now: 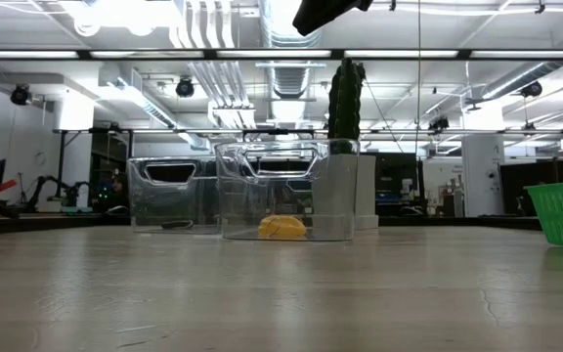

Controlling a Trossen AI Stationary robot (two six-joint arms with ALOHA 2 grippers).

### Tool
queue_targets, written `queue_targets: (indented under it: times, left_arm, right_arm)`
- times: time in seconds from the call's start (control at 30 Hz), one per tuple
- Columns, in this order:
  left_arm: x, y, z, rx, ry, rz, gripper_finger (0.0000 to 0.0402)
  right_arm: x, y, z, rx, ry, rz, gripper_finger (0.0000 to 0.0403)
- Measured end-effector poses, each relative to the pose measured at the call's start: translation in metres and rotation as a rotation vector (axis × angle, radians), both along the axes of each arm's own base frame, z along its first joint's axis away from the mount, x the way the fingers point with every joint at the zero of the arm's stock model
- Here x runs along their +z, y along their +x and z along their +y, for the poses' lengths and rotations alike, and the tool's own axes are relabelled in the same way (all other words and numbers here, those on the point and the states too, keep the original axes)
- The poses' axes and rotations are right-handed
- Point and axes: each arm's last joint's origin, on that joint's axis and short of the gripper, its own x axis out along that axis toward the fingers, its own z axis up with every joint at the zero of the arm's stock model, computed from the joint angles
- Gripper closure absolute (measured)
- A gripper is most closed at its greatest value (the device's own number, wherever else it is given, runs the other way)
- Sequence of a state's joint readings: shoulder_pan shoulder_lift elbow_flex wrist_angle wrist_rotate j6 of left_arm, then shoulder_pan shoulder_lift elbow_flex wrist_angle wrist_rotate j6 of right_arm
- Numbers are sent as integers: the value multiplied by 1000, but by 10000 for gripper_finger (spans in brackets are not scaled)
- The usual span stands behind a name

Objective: Sort spring keychains
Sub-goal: Put the left black spring keychain into the left transparent bin

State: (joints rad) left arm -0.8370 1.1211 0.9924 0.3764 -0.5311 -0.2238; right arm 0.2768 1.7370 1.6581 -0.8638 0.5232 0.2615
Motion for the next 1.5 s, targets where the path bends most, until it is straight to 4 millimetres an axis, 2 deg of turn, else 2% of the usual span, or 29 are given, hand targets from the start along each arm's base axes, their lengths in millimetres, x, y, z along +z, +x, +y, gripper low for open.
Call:
queue_targets:
  times: [0.13,0.33,0.53,0.67,0.87,1.0,1.1,1.23,1.5]
  left_arm:
    - [-17,7,11,299,-45,178,401]
    - [-45,25,40,520,-127,379,401]
    - [-60,43,87,753,-49,499,401]
    - [-66,52,129,857,-16,605,401]
    - [-77,54,203,898,-101,776,401]
    - [-83,45,249,925,-210,824,401]
    - [-89,35,275,905,-307,852,401]
    - [-105,31,291,874,-399,909,401]
    - [-145,57,301,799,-462,1078,401]
  right_arm:
    - [0,0,0,0,0,0,282]
    - [0,0,0,-3,2,-2,276]
    - [0,0,0,-14,11,-8,273]
    - [0,0,0,-14,11,-8,279]
    - [0,0,0,-14,11,-8,280]
    - [0,0,0,-14,11,-8,275]
    - [0,0,0,-14,12,-8,273]
    - [0,0,0,-15,12,-9,276]
    - [0,0,0,-19,17,-12,280]
